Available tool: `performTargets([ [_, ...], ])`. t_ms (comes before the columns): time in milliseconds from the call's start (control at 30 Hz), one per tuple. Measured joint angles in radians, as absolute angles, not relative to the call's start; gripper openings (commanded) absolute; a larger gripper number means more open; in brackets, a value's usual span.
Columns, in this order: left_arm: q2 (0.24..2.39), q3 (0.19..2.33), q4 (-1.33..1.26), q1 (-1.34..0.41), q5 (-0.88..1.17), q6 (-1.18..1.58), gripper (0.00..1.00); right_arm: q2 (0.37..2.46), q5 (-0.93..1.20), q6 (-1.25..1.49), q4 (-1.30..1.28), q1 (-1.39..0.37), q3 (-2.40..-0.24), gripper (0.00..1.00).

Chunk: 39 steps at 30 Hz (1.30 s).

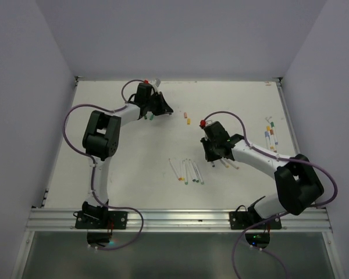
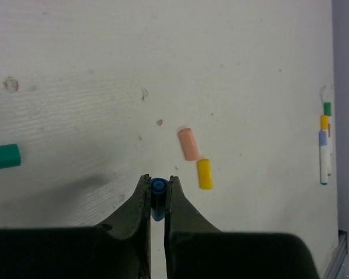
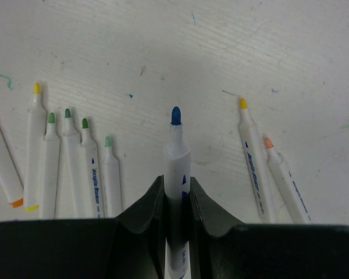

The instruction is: Open the pen caps

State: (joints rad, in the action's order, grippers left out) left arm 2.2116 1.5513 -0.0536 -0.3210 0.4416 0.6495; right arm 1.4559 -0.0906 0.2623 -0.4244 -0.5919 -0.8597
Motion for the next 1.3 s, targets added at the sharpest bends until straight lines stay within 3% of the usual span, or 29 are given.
performTargets([
  [233,2.3,1.654,0.101,-0.321,0.373,0.575,0.0,1.501,-0.098,0.262,-0.427,-0.592,-0.859,0.14],
  [333,2.309,1.681,0.123,-0.321,0.356,0.553,0.0,1.524,-0.104,0.263,-0.427,-0.592,-0.859,0.34],
  [467,2.309,1.687,0.139,-0.321,0.35,0.534,0.01,1.541,-0.108,0.264,-0.427,-0.592,-0.859,0.42],
  [500,2.309,1.687,0.14,-0.321,0.35,0.532,0.03,1.542,-0.11,0.263,-0.426,-0.592,-0.859,0.52],
  [633,2.309,1.686,0.136,-0.321,0.353,0.526,0.3,1.518,-0.126,0.256,-0.426,-0.591,-0.862,0.64],
  [767,2.29,1.655,0.11,-0.321,0.364,0.529,0.45,1.485,-0.164,0.214,-0.453,-0.533,-0.943,0.66],
  [900,2.266,1.625,0.089,-0.321,0.37,0.531,0.6,1.456,-0.131,0.167,-0.416,-0.265,-1.005,0.66],
  [1100,2.225,1.581,0.046,-0.321,0.377,0.546,0.61,1.506,-0.149,0.08,-0.373,0.049,-1.024,0.62],
  [1300,2.152,1.505,-0.073,-0.324,0.432,0.601,0.62,1.727,-0.148,0.07,-0.355,0.128,-1.076,0.58],
])
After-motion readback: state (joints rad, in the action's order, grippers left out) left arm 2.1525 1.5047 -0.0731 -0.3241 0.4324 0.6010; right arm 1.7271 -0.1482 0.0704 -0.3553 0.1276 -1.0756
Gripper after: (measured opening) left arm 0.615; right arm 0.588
